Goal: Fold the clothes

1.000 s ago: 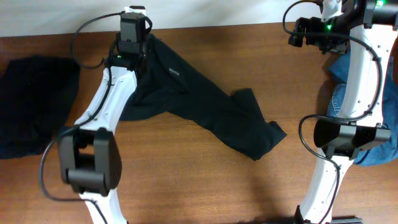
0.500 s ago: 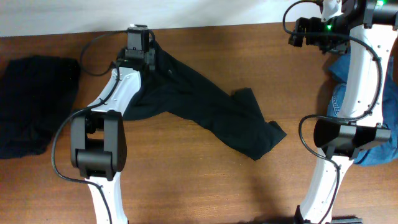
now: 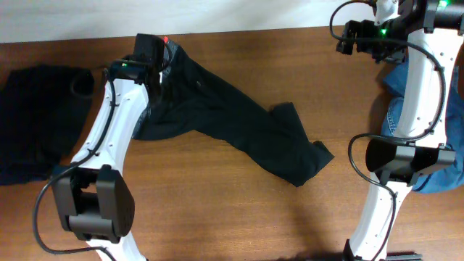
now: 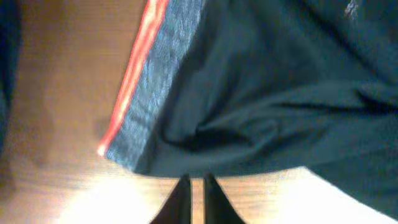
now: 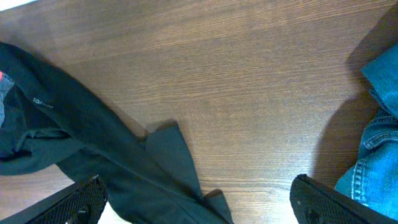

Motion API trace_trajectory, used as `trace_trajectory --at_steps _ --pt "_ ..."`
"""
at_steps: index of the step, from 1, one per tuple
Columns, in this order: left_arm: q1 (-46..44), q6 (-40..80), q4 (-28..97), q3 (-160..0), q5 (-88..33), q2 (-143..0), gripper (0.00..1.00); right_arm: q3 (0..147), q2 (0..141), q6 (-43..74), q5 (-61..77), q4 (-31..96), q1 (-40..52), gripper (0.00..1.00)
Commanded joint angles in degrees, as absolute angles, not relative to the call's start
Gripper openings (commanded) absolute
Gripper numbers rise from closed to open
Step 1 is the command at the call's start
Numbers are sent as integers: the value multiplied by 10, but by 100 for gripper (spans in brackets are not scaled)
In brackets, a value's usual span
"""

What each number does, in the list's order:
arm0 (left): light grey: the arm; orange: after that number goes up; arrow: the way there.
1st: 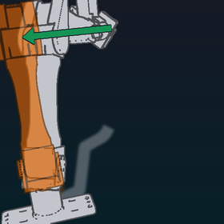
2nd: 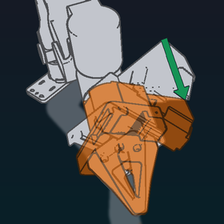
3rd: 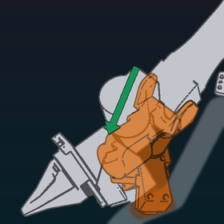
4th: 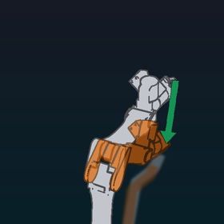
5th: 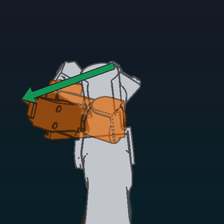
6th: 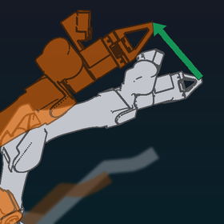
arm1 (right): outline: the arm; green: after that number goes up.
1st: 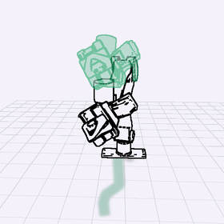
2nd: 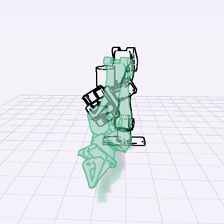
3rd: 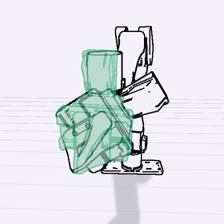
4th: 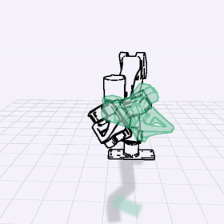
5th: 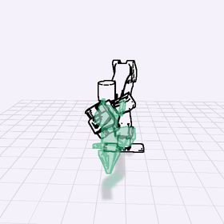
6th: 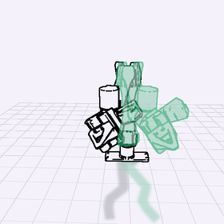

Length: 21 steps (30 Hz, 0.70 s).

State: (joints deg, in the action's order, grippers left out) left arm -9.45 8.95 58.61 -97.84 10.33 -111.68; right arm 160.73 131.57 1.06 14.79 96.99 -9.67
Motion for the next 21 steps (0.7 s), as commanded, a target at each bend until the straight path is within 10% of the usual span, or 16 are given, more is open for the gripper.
trace_trajectory --at_steps 1,21 --pt "-80 126 592 -953 88 -1133 5 1614 1306 9 143 973 -98 99" --pt "-57 180 371 -806 115 -1136 3 1614 1306 9 143 973 -98 99"
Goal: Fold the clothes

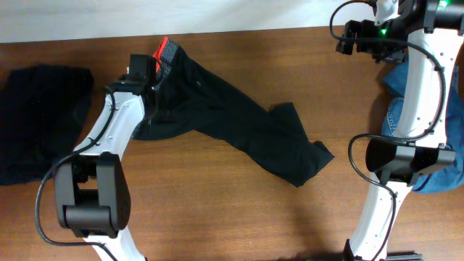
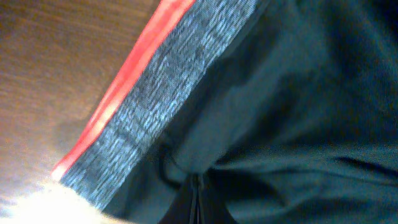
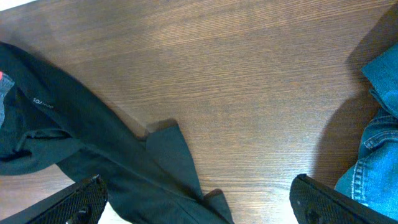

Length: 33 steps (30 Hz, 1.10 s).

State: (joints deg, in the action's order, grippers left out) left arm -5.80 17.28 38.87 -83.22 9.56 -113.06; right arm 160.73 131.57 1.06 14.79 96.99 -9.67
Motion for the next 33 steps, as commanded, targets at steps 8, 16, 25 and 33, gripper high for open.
trace_trajectory --at_steps 8,16,25,33 --pt "-29 177 325 -739 133 -1136 3 1614 1306 9 143 973 -98 99" --pt "-13 177 330 -701 130 -1136 3 1614 1306 9 143 973 -98 99" --pt "-13 177 341 -701 78 -1134 0 1614 1306 9 143 973 -98 99" --pt "-13 177 352 -719 55 -1071 0 1614 1306 9 143 973 -98 99"
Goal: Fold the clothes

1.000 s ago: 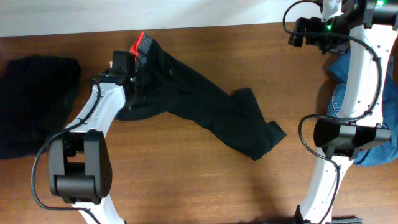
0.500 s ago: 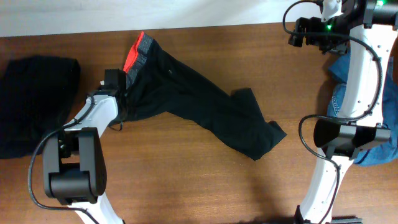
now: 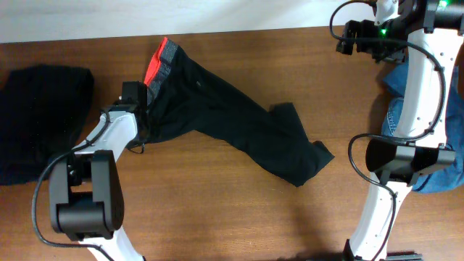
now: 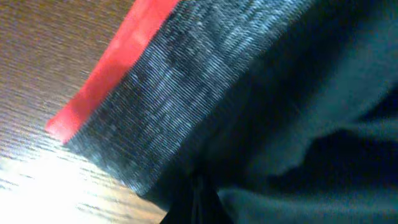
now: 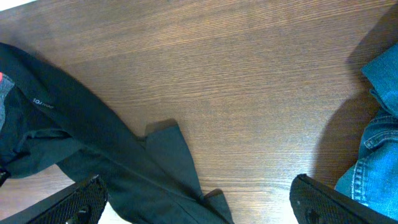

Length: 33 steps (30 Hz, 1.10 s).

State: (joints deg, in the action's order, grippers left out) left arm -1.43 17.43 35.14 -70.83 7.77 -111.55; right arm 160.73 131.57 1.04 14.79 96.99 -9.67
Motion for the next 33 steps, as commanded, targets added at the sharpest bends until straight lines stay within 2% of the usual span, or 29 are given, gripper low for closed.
trace_trajectory --at_steps 1,9,15,22,33 --pt "-13 177 354 -719 55 -1058 0 1614 1306 9 143 973 -98 99" --pt "-13 177 318 -718 56 -1006 0 1614 1306 9 143 973 -98 99" --pt "-13 177 288 -714 60 -1044 0 1614 1306 9 143 973 -98 99" --pt "-13 109 248 -714 60 -1109 0 1614 1306 9 143 973 -98 99" --pt "-13 104 296 -714 60 -1160 0 1614 1306 9 143 973 -98 99"
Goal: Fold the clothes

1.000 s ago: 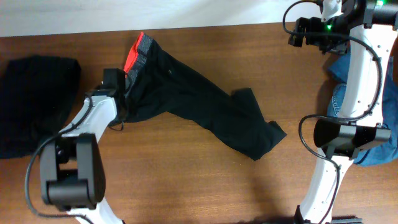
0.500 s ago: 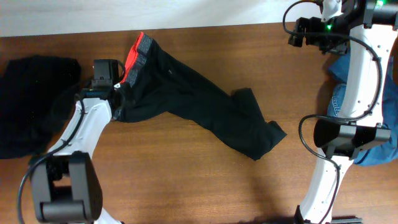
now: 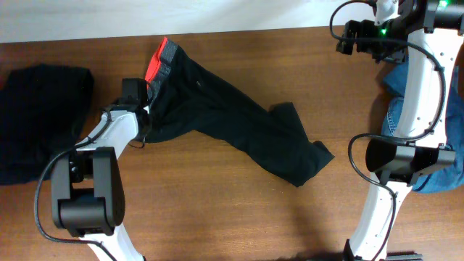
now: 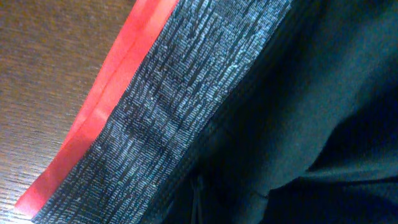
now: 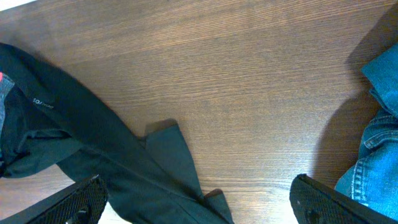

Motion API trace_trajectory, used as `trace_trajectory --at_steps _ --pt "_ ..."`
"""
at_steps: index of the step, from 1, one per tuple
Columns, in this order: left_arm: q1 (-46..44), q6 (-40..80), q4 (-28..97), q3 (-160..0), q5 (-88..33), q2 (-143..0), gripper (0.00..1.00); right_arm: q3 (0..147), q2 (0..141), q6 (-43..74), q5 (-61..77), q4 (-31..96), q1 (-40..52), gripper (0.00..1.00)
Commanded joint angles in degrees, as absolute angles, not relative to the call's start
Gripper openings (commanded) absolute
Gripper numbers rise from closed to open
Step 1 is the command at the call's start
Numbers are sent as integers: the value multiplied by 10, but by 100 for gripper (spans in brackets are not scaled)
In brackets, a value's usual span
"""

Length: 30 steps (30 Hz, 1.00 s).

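Note:
Dark trousers (image 3: 239, 127) lie slantwise across the table, from the red and grey waistband (image 3: 158, 61) at the far left to the leg ends at the near right. My left gripper (image 3: 143, 109) sits low at the waist's left edge, shut on the dark cloth just below the waistband. In the left wrist view, the left gripper (image 4: 198, 200) is buried in dark fabric beside the grey band (image 4: 186, 106). My right gripper (image 5: 200, 202) hangs open high above the table, far from the trousers (image 5: 118, 162).
A black folded garment (image 3: 36, 119) lies at the table's left end. Blue jeans (image 3: 435, 145) are heaped at the right edge behind the right arm. The table's far edge (image 3: 239, 32) meets a white wall.
My left gripper stays shut on the trousers' waist and has shifted very slightly toward the far side. The waistband fills more of its view. The right arm has not moved.
At first my left arm lay over the waistband, fingers almost together at the cloth's edge. Then the gripper was shut on the cloth and the red band showed. Later the gripper stood nearer and further left, the waistband spread flat beyond it, as now.

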State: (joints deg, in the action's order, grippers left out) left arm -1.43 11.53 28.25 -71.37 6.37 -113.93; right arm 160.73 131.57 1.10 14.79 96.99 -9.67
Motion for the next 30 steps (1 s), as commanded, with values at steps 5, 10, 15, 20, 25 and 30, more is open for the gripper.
trace_trajectory --at_steps 5,10,15,20,25,30 --pt "-13 104 354 -714 60 -1172 0 1614 1306 9 143 973 -98 99" --pt "-13 131 448 -714 57 -1172 0 1614 1306 9 143 973 -98 98" --pt "-13 158 560 -714 45 -1172 0 1614 1306 9 143 973 -98 99" --pt "-13 158 633 -714 3 -1172 0 1614 1306 9 143 973 -98 99" --pt "-14 158 681 -714 -23 -1172 0 1614 1306 9 143 973 -98 99" --pt "-15 158 726 -714 -24 -1169 0 1614 1306 9 143 973 -98 99"
